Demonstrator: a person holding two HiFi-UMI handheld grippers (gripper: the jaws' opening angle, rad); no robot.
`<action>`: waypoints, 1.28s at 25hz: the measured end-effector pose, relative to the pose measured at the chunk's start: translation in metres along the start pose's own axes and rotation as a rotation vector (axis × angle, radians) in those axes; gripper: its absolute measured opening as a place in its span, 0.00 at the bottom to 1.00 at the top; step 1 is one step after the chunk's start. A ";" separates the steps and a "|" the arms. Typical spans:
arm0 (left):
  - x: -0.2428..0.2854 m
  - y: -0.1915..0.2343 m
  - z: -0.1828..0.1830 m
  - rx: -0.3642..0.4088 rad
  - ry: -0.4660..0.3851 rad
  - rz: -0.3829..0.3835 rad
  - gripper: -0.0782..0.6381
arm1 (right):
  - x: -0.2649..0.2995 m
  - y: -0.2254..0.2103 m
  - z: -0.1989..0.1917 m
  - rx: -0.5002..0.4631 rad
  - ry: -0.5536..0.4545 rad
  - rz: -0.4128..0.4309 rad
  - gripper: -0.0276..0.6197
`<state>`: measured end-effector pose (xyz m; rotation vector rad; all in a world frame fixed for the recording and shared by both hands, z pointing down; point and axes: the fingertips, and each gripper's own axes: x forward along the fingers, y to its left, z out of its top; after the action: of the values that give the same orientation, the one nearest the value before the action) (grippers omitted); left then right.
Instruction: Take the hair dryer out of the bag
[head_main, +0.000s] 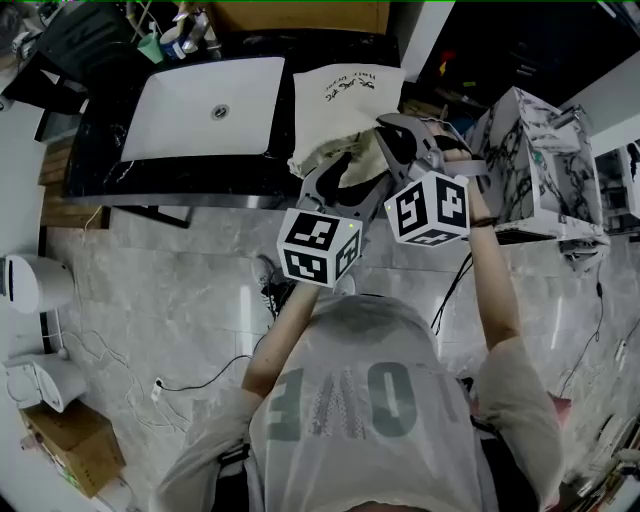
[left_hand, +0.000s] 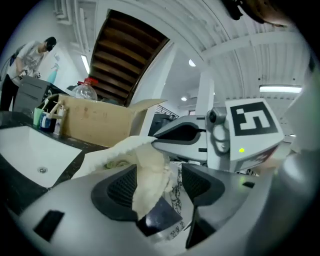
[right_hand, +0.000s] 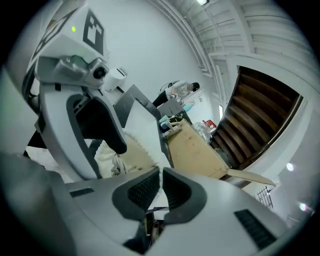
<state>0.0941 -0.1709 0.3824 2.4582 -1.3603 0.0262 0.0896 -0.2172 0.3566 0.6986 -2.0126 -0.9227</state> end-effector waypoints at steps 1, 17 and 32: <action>0.005 0.003 -0.003 0.007 0.015 0.010 0.53 | -0.001 0.000 0.000 0.005 -0.002 -0.001 0.11; 0.075 0.060 -0.016 0.106 0.186 0.157 0.53 | -0.012 -0.008 0.010 0.146 -0.098 -0.006 0.11; 0.099 0.079 -0.015 0.225 0.323 0.191 0.54 | -0.019 -0.023 0.011 0.321 -0.205 -0.024 0.11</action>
<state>0.0848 -0.2861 0.4357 2.3511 -1.5037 0.6242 0.0938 -0.2131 0.3253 0.8301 -2.3706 -0.7140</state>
